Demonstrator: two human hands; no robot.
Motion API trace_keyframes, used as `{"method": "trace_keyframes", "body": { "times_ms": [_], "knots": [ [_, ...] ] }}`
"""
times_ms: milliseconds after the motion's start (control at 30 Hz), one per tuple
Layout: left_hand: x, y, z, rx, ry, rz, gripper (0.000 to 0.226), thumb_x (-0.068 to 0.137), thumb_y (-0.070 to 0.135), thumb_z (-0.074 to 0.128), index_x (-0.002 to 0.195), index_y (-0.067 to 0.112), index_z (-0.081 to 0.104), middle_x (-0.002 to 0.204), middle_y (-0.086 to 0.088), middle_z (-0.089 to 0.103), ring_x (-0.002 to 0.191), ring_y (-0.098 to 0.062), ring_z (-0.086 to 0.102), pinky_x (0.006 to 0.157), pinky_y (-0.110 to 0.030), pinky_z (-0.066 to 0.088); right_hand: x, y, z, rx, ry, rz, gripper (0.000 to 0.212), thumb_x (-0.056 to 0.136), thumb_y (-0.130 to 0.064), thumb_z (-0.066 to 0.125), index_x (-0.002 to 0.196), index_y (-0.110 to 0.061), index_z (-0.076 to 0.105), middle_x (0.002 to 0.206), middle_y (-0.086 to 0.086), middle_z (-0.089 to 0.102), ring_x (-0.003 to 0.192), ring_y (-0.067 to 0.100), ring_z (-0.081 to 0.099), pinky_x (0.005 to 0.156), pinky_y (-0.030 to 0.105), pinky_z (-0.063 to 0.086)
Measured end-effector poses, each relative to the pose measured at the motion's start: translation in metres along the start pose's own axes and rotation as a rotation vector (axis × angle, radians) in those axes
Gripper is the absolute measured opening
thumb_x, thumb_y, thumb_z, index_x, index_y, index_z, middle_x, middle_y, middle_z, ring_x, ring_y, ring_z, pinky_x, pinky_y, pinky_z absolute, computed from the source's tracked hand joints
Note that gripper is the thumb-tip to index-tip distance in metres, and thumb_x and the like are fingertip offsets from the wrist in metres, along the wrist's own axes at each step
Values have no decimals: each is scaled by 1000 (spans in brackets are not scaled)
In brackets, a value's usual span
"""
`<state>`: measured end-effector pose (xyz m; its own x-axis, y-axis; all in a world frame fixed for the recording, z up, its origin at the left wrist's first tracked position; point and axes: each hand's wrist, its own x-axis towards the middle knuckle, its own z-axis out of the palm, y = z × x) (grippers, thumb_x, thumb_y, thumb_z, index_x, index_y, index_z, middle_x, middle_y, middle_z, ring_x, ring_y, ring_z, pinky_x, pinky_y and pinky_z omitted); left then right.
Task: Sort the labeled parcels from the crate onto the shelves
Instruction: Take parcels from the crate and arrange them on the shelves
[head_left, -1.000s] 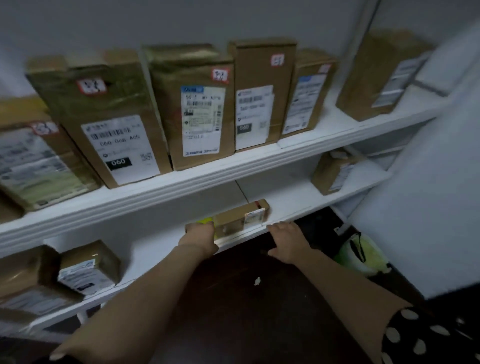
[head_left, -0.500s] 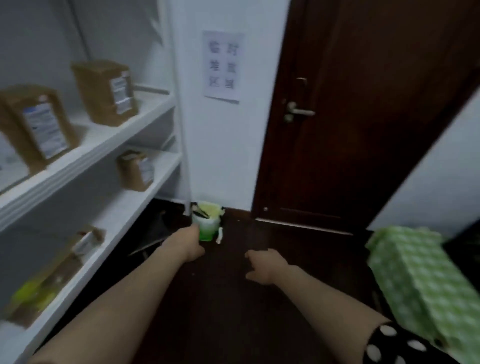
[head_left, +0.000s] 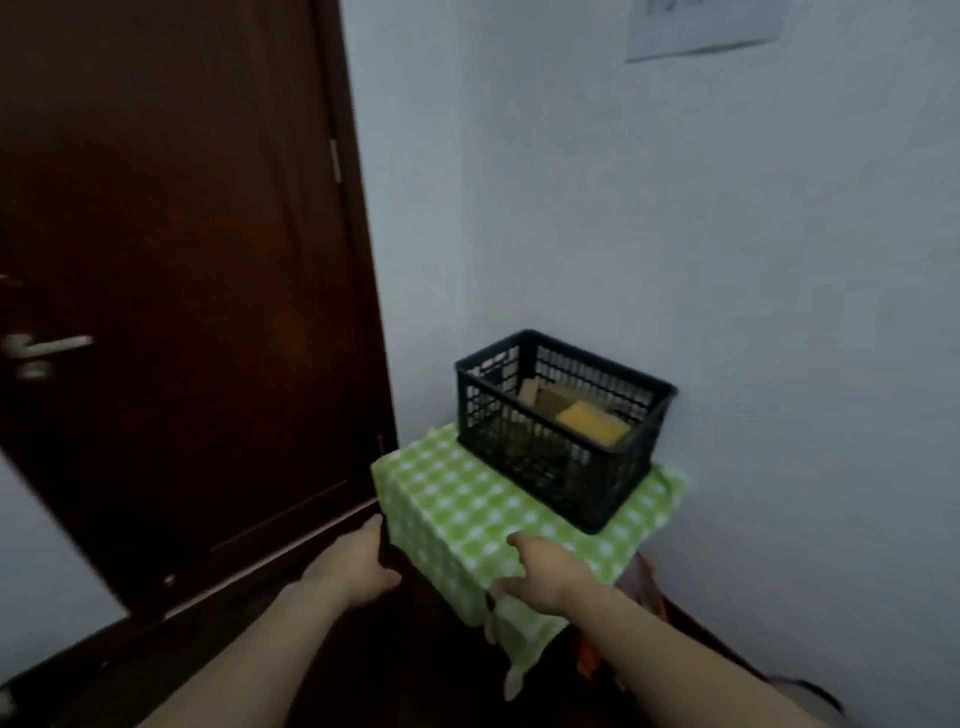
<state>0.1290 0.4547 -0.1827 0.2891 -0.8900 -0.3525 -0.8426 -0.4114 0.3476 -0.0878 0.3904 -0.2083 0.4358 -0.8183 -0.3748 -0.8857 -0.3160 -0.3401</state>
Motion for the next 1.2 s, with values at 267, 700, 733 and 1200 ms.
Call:
{"method": "trace_keyframes", "body": {
  "times_ms": [267, 700, 733, 1200],
  "knots": [
    [93, 164, 25, 149, -69, 202, 81, 88, 34, 61, 151, 15, 16, 142, -7, 45, 127, -20, 48, 96, -29, 45, 21, 149, -68, 262, 122, 183, 54, 97, -32, 51, 145, -15, 32, 141, 6, 46, 123, 21, 51, 95, 30, 44],
    [314, 279, 42, 139, -75, 418, 39, 97, 21, 47, 135, 16, 50, 133, -5, 51, 118, -22, 52, 91, -32, 47, 196, 228, -139, 153, 257, 260, 32, 97, -18, 41, 122, -18, 61, 126, 8, 59, 109, 28, 59, 91, 37, 50],
    [333, 284, 44, 135, -87, 422, 36, 97, 20, 45, 132, 16, 52, 129, -5, 53, 114, -23, 54, 91, -33, 49, 214, 232, -145, 144, 237, 269, 34, 97, -17, 41, 126, -20, 58, 129, 8, 57, 111, 29, 58, 93, 36, 49],
    [475, 324, 65, 188, -418, 315, 37, 98, 20, 25, 130, 24, 44, 127, -9, 57, 121, -29, 49, 117, -55, 9, 363, 274, -141, -225, -146, 389, 101, 79, -56, 62, 152, -24, 0, 152, 24, 16, 141, 40, 17, 117, 50, 3]
  ]
}}
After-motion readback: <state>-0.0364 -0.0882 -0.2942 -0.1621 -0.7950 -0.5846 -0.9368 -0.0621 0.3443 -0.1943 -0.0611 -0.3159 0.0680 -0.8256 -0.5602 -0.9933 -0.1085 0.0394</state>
